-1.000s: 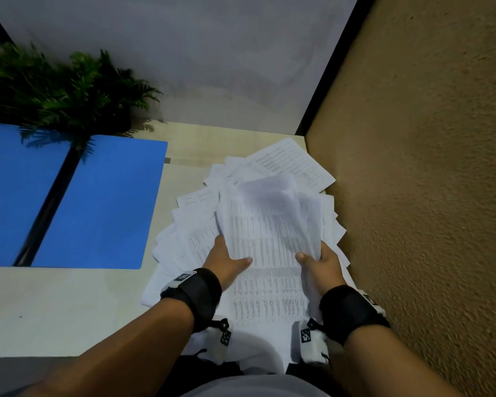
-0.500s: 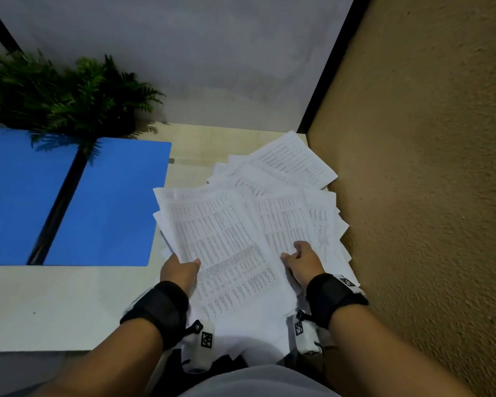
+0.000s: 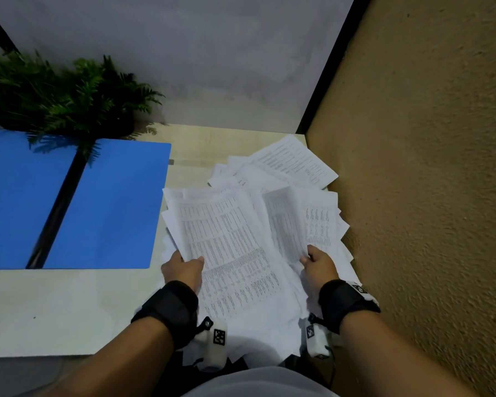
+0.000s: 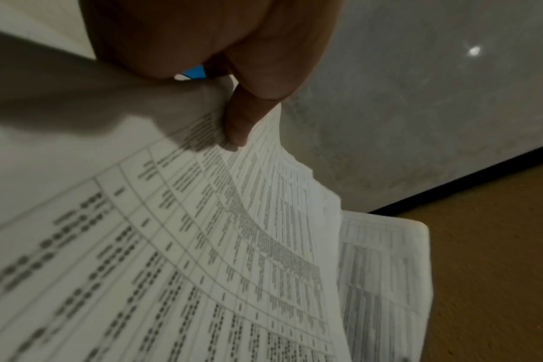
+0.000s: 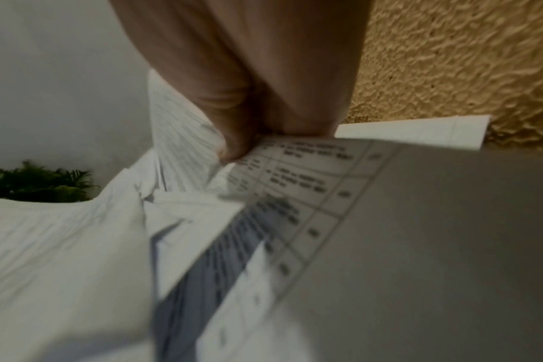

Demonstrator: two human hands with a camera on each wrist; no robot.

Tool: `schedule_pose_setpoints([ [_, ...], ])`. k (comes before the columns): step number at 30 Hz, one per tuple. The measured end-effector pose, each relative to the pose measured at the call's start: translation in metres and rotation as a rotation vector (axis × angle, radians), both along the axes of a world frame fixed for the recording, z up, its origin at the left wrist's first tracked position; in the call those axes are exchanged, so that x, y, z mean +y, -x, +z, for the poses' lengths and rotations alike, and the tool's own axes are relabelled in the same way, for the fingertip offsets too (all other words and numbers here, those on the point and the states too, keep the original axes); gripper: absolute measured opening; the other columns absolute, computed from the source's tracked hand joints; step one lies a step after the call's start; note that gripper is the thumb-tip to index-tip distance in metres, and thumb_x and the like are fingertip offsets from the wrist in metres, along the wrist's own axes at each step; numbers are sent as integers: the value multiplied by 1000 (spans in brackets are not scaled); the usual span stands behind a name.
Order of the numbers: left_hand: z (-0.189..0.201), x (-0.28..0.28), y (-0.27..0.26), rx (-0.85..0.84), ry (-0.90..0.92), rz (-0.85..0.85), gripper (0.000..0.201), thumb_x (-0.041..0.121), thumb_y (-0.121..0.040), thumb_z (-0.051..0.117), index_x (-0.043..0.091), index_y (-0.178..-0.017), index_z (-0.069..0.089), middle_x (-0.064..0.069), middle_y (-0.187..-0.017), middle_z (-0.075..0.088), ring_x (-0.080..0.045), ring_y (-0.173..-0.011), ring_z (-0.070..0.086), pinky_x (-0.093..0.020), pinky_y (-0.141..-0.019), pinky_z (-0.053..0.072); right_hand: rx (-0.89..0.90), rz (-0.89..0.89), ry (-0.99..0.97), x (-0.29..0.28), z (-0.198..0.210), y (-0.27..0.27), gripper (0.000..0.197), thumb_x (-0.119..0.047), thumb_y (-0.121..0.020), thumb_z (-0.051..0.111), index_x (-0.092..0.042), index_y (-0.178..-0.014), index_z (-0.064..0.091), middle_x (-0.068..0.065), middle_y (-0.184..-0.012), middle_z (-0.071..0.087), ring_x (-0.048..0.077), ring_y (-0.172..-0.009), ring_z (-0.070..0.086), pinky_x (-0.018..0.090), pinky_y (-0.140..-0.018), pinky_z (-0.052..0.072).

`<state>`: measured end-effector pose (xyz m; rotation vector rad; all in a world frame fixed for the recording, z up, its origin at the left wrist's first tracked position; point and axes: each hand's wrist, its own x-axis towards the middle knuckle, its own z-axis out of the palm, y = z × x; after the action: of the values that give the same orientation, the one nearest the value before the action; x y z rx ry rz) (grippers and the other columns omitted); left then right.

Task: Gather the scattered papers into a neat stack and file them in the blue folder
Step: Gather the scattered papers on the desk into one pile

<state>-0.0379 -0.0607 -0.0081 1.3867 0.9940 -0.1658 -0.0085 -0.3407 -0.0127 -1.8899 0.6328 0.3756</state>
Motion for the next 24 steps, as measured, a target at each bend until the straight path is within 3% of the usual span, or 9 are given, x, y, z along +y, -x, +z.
schedule_pose_setpoints([
  [2, 2, 0, 5, -64, 17, -70, 29, 14, -84, 62, 29, -110, 61, -2, -116, 68, -29, -102, 67, -51, -92, 53, 35, 62, 7, 2, -5, 2, 18, 4, -96, 43, 9, -102, 58, 15, -103, 65, 27, -100, 60, 31, -97, 40],
  [4, 7, 3, 10, -124, 12, -124, 35, 13, -89, 59, 28, -121, 58, 1, -119, 67, -26, -108, 64, -50, -97, 50, 70, 57, 26, 3, -5, 0, 13, 5, -94, 43, 14, -91, 53, 16, -90, 60, 24, -89, 59, 21, -83, 41],
  [7, 3, 10, 13, -185, -5, -189, 44, 12, -92, 55, 28, -133, 53, 2, -126, 64, -24, -115, 61, -50, -101, 47, 38, 56, 119, 7, 7, -6, 26, 7, -91, 42, -5, -69, 41, 2, -79, 45, 11, -71, 45, 11, -57, 30],
  [10, 4, 21, 13, -216, -20, -167, 42, 9, -92, 55, 28, -130, 55, 1, -126, 64, -24, -117, 60, -50, -103, 46, 105, 204, 98, 14, 22, -11, 39, 9, -94, 35, -16, -65, 32, -8, -73, 34, 1, -64, 33, 4, -48, 32],
  [12, 7, 29, 13, -238, -5, -167, 37, 3, -93, 54, 34, -111, 62, -1, -120, 66, -26, -113, 62, -50, -101, 47, 181, 249, 67, 12, 24, -14, 30, 6, -95, 37, -13, -73, 42, -7, -80, 42, 5, -70, 38, 3, -57, 32],
  [15, 13, 36, 14, -246, 22, -272, 38, 5, -93, 53, 40, -107, 62, 0, -122, 67, -23, -115, 62, -46, -103, 45, 166, 303, 3, 11, 23, -10, 3, -9, -94, 55, -10, -96, 57, 3, -96, 62, 16, -84, 58, 25, -78, 46],
  [19, 14, 33, 16, -259, 81, -360, 40, 8, -95, 52, 40, -118, 58, 4, -126, 65, -15, -118, 58, -38, -104, 39, 258, 263, -58, 19, 1, -1, 63, -38, -75, 74, -12, -129, 54, 7, -131, 62, 30, -119, 59, 47, -105, 45],
  [21, 10, 32, 15, -245, 102, -307, 39, 10, -97, 50, 32, -128, 54, 4, -127, 64, -15, -118, 58, -36, -102, 38, 228, 178, -75, 21, -2, -1, 51, -26, -82, 71, -5, -125, 55, 14, -130, 60, 35, -120, 57, 50, -106, 43],
  [24, -3, 37, 14, -204, 42, -235, 36, 17, -96, 51, 28, -130, 54, 1, -125, 65, -22, -114, 61, -45, -103, 44, 152, 64, 5, 13, 6, 1, 32, -8, -93, 59, 1, -123, 57, 18, -124, 61, 36, -117, 57, 41, -103, 43],
])
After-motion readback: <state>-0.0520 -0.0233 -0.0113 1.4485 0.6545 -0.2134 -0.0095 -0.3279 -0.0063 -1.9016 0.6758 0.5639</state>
